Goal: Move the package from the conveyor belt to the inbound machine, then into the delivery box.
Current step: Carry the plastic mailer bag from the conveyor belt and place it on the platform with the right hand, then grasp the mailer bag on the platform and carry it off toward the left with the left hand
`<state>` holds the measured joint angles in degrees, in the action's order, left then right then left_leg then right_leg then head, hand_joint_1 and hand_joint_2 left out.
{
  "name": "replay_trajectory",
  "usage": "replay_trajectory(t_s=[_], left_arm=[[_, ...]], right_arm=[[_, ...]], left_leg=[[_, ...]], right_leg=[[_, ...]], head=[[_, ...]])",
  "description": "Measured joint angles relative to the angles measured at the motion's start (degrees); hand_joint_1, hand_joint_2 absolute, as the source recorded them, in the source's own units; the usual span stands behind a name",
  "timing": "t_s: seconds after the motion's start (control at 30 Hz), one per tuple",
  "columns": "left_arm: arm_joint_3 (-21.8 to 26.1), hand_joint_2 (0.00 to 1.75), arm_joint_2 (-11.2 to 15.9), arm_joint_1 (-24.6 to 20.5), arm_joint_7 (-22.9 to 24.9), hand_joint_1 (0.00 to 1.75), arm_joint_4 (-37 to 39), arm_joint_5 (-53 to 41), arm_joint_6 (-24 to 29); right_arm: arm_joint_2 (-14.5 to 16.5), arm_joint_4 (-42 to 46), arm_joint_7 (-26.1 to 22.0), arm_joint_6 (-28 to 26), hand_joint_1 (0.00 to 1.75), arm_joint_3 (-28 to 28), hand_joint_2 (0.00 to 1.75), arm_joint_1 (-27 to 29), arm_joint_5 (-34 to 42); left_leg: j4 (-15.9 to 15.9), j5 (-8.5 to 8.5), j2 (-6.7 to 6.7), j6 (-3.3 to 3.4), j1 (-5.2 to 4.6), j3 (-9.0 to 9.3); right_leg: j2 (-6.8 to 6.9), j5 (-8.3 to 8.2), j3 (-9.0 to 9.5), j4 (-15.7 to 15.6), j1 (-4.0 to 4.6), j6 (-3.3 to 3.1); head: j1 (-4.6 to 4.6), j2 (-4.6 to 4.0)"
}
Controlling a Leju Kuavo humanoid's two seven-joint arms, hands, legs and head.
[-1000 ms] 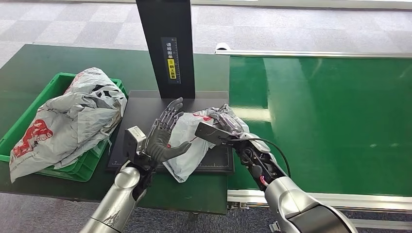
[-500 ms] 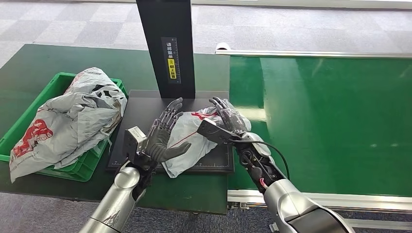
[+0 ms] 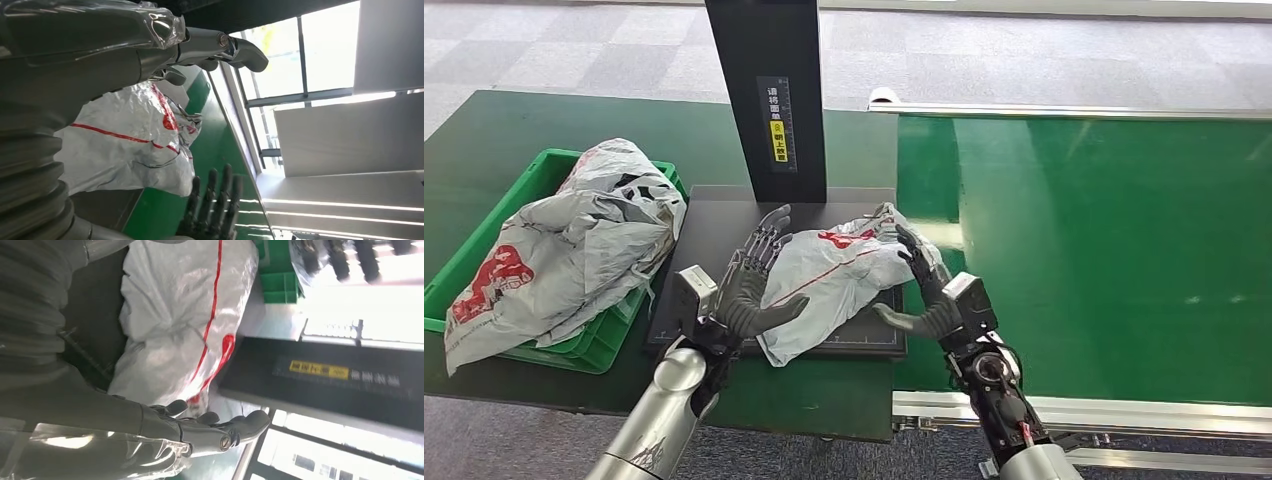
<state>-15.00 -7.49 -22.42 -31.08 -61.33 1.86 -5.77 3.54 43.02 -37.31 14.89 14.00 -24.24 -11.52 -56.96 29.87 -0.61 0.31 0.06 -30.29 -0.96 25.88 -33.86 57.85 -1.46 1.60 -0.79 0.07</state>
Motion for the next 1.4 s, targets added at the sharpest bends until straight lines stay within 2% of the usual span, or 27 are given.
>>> replay_trajectory(t_s=[0.27,0.73,0.83,0.97,1.07,1.17,1.3,1.4], left_arm=[[0.9,1.75,0.3,0.8,0.0,0.00,0.0,0.0,0.1],[0.9,1.75,0.3,1.0,0.0,0.00,0.0,0.0,0.1],[0.9,1.75,0.3,1.6,0.0,0.00,-0.4,-0.1,0.2],[1.6,1.75,0.4,4.7,0.2,0.00,-2.6,-1.6,0.9],[1.8,1.75,0.6,6.3,1.0,0.00,-3.8,-3.9,1.5],[1.2,1.75,1.0,6.5,4.0,0.00,-3.9,-10.0,3.9],[-1.9,1.75,1.4,6.4,11.5,0.00,-2.0,-32.7,16.4],[-3.5,1.75,1.6,6.4,14.4,0.00,-0.7,-42.8,20.7]], right_arm=[[-2.2,8.0,1.0,0.6,0.00,-1.1,1.75,3.8,1.2],[-2.9,10.3,1.1,0.3,0.00,-1.4,1.75,4.6,1.2],[-3.2,11.7,3.2,-4.0,0.00,-2.0,1.75,5.8,1.4],[-4.1,18.4,9.4,-12.7,0.00,-5.8,1.75,11.3,1.7],[-4.9,23.5,10.7,-14.3,0.00,-8.9,1.75,15.8,2.1],[-4.8,27.6,11.5,-14.1,0.00,-10.8,1.75,19.4,2.3],[-3.4,31.2,12.4,-12.9,0.00,-12.7,1.75,22.4,1.2],[-2.7,32.4,12.8,-12.4,0.00,-13.5,1.75,23.1,0.4]], left_leg=[[0.0,-0.01,0.02,0.00,0.00,0.00],[0.0,0.00,0.02,0.00,0.00,-0.01],[0.0,0.00,-0.02,0.00,0.00,0.00],[0.0,0.02,-0.07,0.01,0.00,-0.06],[0.0,0.07,-0.06,0.02,-0.01,-0.12],[0.0,0.09,-0.05,0.02,-0.02,-0.11],[0.0,0.08,-0.04,0.01,-0.02,-0.08],[0.0,0.07,-0.01,0.01,-0.01,-0.04]], right_leg=[[-0.01,0.00,-0.01,0.0,0.00,0.00],[-0.02,0.00,-0.01,0.0,0.00,0.00],[0.02,0.00,-0.01,0.0,0.00,0.00],[0.07,0.04,-0.04,0.0,0.00,0.03],[0.07,0.06,-0.08,0.0,-0.01,0.04],[0.06,0.06,-0.08,0.0,-0.01,0.05],[0.05,0.06,-0.08,0.0,-0.01,0.04],[0.03,0.05,-0.07,0.0,0.00,0.04]], head=[[0.00,0.00],[0.00,0.00],[0.00,0.00],[0.00,0.00],[0.01,0.00],[0.00,0.00],[0.01,0.00],[0.00,0.00]])
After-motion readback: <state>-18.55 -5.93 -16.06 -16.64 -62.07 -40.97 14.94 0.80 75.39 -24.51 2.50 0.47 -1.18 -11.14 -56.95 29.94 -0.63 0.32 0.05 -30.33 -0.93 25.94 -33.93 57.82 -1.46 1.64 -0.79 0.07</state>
